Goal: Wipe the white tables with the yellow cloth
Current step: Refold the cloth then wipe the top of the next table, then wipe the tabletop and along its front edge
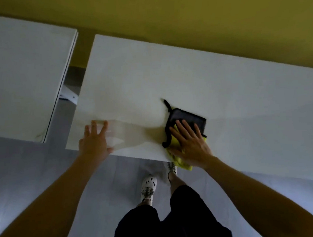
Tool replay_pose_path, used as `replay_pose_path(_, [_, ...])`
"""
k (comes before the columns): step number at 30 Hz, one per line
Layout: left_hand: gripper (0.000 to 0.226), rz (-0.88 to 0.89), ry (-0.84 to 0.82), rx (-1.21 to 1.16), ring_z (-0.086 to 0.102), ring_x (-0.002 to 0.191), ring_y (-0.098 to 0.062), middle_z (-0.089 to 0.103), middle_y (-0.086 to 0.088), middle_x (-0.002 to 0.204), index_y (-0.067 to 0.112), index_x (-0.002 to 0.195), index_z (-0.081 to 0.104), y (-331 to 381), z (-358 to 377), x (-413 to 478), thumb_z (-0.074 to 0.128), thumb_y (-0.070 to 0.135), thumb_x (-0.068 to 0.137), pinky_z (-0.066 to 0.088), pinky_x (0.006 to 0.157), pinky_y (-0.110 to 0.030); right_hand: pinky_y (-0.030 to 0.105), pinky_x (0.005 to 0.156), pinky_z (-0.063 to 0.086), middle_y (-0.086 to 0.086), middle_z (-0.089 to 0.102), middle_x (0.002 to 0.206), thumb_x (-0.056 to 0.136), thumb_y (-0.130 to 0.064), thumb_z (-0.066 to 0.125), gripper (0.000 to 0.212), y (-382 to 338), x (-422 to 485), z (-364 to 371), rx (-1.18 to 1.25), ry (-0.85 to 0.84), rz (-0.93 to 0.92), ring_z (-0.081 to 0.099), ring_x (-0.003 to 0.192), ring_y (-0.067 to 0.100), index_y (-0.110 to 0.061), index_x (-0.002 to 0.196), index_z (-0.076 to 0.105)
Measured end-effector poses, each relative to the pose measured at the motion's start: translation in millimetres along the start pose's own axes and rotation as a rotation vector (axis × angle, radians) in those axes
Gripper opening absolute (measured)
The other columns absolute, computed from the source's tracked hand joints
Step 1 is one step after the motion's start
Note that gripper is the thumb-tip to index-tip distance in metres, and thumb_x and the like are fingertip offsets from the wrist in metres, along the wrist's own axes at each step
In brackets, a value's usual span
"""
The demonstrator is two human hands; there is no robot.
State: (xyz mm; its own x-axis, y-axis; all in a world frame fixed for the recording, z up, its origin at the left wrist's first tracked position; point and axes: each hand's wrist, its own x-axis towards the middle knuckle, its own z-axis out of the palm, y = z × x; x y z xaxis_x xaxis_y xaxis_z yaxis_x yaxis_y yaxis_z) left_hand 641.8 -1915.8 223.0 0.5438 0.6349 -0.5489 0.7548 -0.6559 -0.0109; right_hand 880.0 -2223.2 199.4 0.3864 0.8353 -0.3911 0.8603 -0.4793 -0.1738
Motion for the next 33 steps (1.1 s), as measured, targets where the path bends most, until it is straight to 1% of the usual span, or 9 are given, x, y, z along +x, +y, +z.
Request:
replay_pose_path(5, [0.069,0.228,0.096,0.081,0.056,0.134,-0.033,0.052,-0.012,0.151,0.020,0.158,0.044,48,-14,-12,0.071,0.041,0.098,0.054,0.104,-0.048,0.048,0.128,0.032,0.005,0.043,0.170,0.106,-0.051,0.056,0.064,-6,-20,-26,0.297,0.157,0.376,0.037,0.158,0.029,-0.022,0.163,0.045])
replay_pose_path(9, [0.035,0.466,0.032,-0.320,0.068,0.115,-0.036,0.071,-0.012,0.124,0.015,0.133,0.067,123,-14,-16,0.061,0.037,0.106,0.058,0.093,-0.046,0.048,0.110,0.049,0.003,0.052,0.157,0.107,-0.034,0.058,0.055,-3,-28,-32,0.302,0.091,0.500,0.048,0.142,0.033,-0.023,0.160,0.046])
replay_pose_path(12, [0.038,0.371,-0.032,-0.572,0.069,0.116,-0.035,0.074,-0.009,0.123,0.016,0.128,0.067,179,-24,-6,0.064,0.046,0.105,0.056,0.091,-0.041,0.046,0.097,0.054,0.011,0.064,0.134,0.109,-0.029,0.052,0.037,-13,-21,-39,0.348,0.070,0.548,0.056,0.122,0.037,-0.023,0.145,0.056])
replay_pose_path(17, [0.095,0.242,-0.117,-0.515,0.062,0.131,-0.039,0.061,-0.015,0.144,0.012,0.152,0.045,244,-23,8,0.093,0.045,0.078,0.055,0.102,-0.045,0.040,0.095,0.050,0.010,0.064,0.123,0.108,-0.027,0.054,0.023,-14,-40,-27,0.427,0.070,0.608,0.058,0.120,0.034,-0.019,0.126,0.066])
replay_pose_path(20, [0.046,0.275,-0.087,-0.523,0.071,0.114,-0.038,0.076,-0.013,0.123,0.019,0.123,0.070,263,-11,15,0.085,0.025,0.079,0.061,0.088,-0.042,0.038,0.083,0.049,0.010,0.062,0.116,0.101,-0.050,0.061,0.035,-2,-45,-23,0.574,0.042,0.667,0.061,0.112,0.037,-0.025,0.126,0.064])
replay_pose_path(23, [0.037,0.394,-0.045,-0.565,0.073,0.110,-0.031,0.080,-0.006,0.116,0.025,0.120,0.079,272,-10,10,0.088,0.028,0.084,0.059,0.088,-0.038,0.037,0.071,0.049,0.010,0.064,0.103,0.093,-0.077,0.061,0.057,14,-48,-28,0.707,-0.005,0.715,0.065,0.091,0.036,-0.026,0.117,0.063])
replay_pose_path(26, [0.040,0.487,-0.004,-0.596,0.073,0.105,-0.028,0.078,-0.007,0.115,0.019,0.118,0.081,268,-20,2,0.090,0.041,0.086,0.053,0.084,-0.033,0.035,0.071,0.044,0.005,0.065,0.099,0.099,-0.057,0.070,0.040,25,-59,-47,0.778,0.033,0.643,0.063,0.090,0.030,-0.018,0.108,0.068])
replay_pose_path(29, [0.036,0.514,-0.010,-0.665,0.072,0.088,-0.013,0.077,0.010,0.094,0.027,0.093,0.075,263,-45,-3,0.076,0.061,0.086,0.047,0.073,-0.030,0.032,0.080,0.044,-0.003,0.063,0.108,0.096,-0.040,0.080,0.024,42,-80,-68,0.843,0.214,0.544,0.059,0.094,0.019,-0.021,0.107,0.069])
replay_pose_path(33, [0.020,0.573,0.031,-0.713,0.069,0.080,-0.012,0.072,0.011,0.084,0.033,0.093,0.063,279,-93,-17,0.071,0.053,0.094,0.045,0.068,-0.032,0.041,0.087,0.059,-0.013,0.072,0.097,0.098,-0.034,0.078,0.015,60,-106,-105,0.864,0.384,0.423,0.071,0.093,0.016,-0.028,0.100,0.064])
